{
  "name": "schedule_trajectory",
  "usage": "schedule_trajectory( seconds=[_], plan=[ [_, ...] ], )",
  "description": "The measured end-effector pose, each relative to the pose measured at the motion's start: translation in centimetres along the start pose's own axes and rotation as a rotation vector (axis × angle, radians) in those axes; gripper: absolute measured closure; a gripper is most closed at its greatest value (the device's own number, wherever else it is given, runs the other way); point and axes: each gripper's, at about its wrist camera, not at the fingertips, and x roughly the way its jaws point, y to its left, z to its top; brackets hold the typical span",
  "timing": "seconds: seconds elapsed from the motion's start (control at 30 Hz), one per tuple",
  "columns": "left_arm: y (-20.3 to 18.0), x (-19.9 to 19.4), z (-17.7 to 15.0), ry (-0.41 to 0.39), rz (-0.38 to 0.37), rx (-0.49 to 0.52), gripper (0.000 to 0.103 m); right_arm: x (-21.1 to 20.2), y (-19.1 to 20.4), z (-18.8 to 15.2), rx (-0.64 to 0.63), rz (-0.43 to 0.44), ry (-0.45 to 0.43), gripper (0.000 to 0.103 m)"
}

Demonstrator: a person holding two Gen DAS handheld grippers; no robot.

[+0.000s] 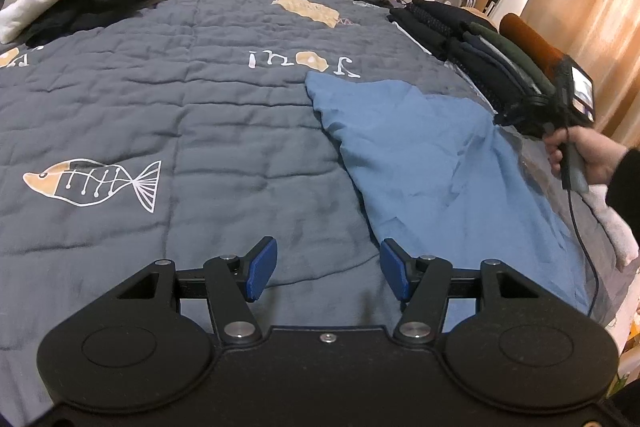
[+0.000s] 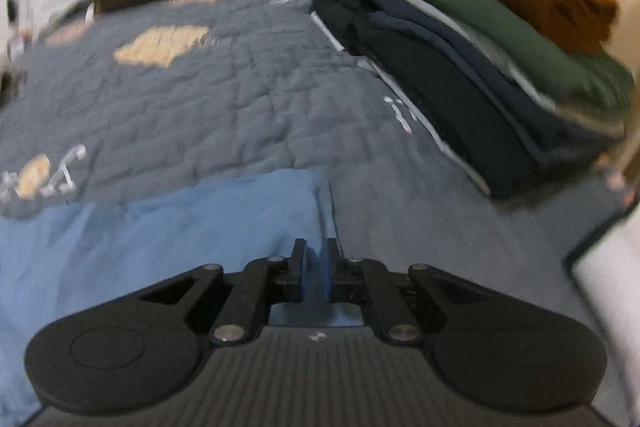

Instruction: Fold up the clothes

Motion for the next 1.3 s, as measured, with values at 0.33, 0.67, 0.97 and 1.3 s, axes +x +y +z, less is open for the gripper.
schedule_trajectory(
  seconds=[0.33,0.67,0.97,1.3],
  plan=[
    [-1.5,-0.4,-0.3,-0.002,-0.041,0.027,0.046,-10.7,-3.5,-5.0,0.109,0.094,-0.054,0.06],
    [-3.9,-1.7,-1.8,-0.013,-0.078,0.086,0.046,-18.2,-5.7,-13.7,0.222,0.085,-0.037,0.058],
    [-7.1,-3.1,-3.4,-0.047,-0.118,0.143,0.046,-18.3,-8.0,-18.1,0.108,0.05,0.003,0.058],
    [-8.9,-2.6,-4.7,-0.028,-0.119,0.165,0.046,-18.6,-8.1,-19.3,0.173,0.192,0.015,0.059]
  ],
)
